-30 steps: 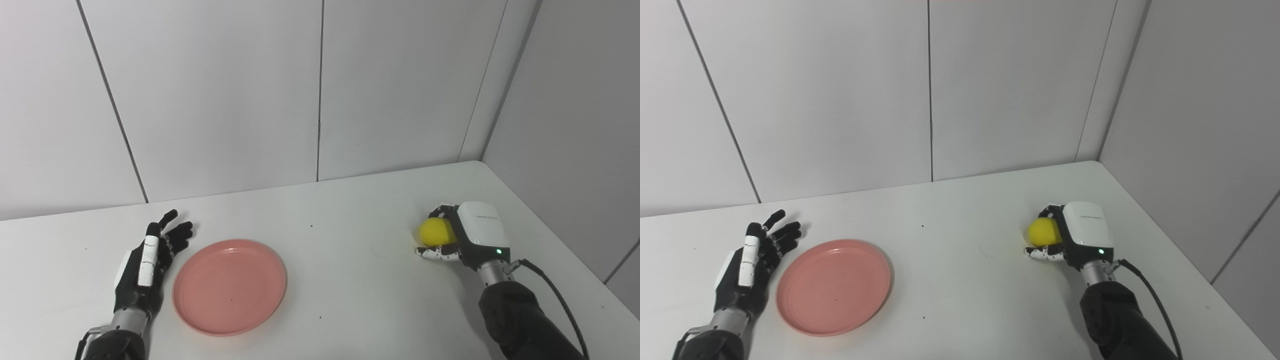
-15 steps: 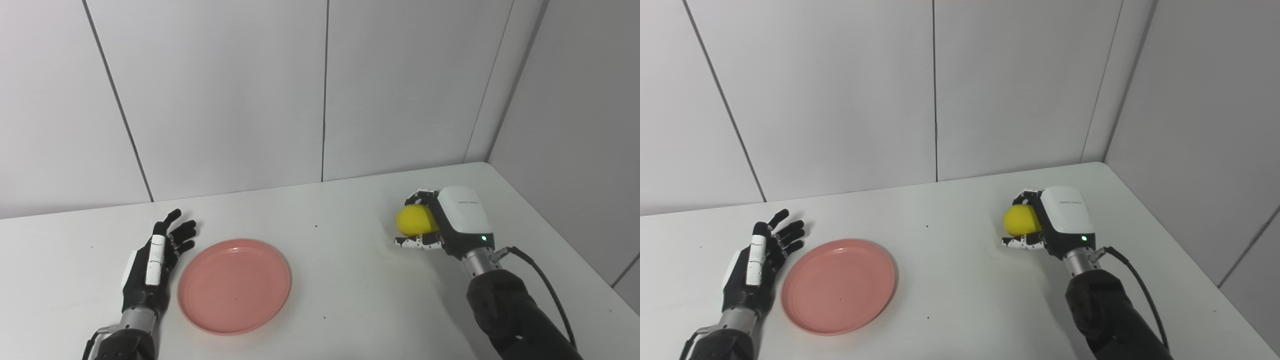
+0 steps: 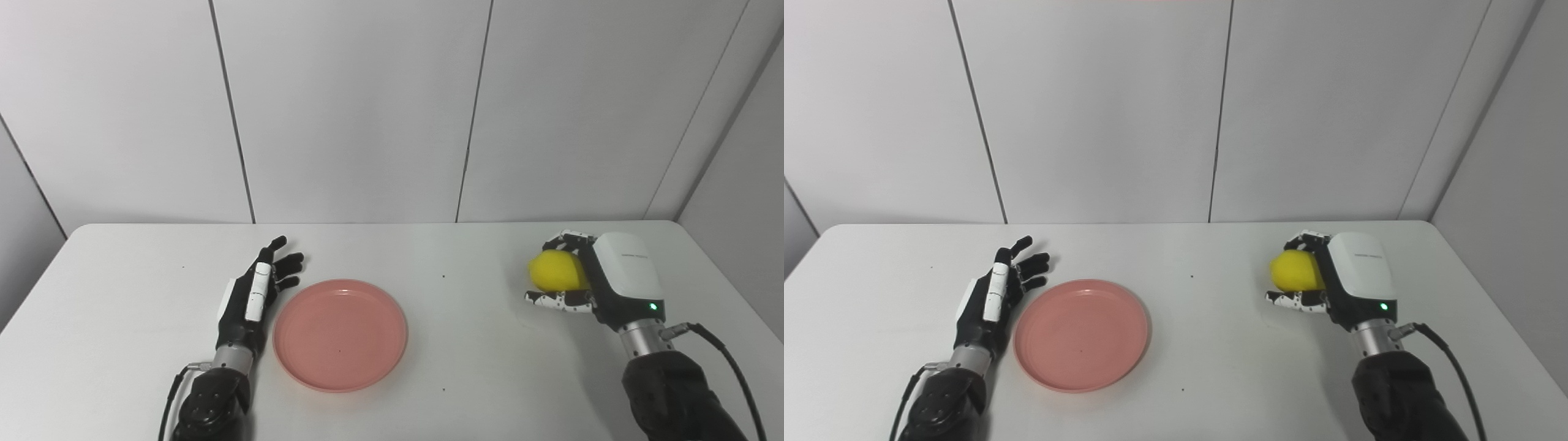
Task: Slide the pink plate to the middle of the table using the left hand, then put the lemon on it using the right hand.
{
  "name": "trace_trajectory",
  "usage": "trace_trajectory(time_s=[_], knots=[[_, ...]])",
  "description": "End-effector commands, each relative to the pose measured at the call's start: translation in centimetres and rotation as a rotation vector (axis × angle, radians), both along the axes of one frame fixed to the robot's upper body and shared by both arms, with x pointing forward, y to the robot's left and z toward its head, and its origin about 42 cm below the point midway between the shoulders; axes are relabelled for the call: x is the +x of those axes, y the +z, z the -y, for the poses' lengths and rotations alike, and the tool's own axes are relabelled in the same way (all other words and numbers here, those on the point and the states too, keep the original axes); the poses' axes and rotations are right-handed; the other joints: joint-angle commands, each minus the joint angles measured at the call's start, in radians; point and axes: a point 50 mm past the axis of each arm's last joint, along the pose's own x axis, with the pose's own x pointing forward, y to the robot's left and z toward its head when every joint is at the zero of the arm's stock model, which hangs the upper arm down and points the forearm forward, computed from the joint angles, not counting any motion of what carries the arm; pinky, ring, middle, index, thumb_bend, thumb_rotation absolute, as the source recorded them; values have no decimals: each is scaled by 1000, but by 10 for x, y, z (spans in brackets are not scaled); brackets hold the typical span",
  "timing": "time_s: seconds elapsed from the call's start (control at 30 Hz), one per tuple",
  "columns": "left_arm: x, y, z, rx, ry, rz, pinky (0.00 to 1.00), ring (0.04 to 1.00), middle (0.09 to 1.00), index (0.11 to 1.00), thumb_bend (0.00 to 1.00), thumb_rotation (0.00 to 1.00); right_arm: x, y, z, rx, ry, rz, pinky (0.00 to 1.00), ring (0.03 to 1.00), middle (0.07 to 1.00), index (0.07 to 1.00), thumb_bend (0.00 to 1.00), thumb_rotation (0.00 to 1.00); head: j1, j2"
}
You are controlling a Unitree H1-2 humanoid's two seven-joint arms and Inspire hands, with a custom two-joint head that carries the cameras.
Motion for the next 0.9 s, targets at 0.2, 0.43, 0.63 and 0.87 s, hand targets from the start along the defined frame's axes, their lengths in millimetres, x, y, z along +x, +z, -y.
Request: trace_trajectory(time_s=[0.2, 0.43, 0.63, 0.87], knots=[[-17, -30, 35, -18, -41, -135, 756, 770, 730, 838, 801, 970, 9, 32, -26, -35, 147, 111, 149, 210, 304, 481, 508, 150, 60, -10], [-18, -33, 40, -15, -39, -142, 736, 780, 751, 838, 797, 972, 22, 44, -58, -40, 228, 124, 148, 211, 304, 483, 509, 149, 77, -18], [-16, -34, 38, -18, -31, -141, 727, 775, 757, 836, 802, 969, 33, 52, -94, -54, 286, 137, 154, 219, 318, 483, 510, 147, 80, -24], [-15, -32, 36, -17, -23, -133, 719, 770, 726, 824, 801, 974, 41, 53, -134, -64, 365, 139, 140, 206, 303, 484, 508, 150, 87, -26]])
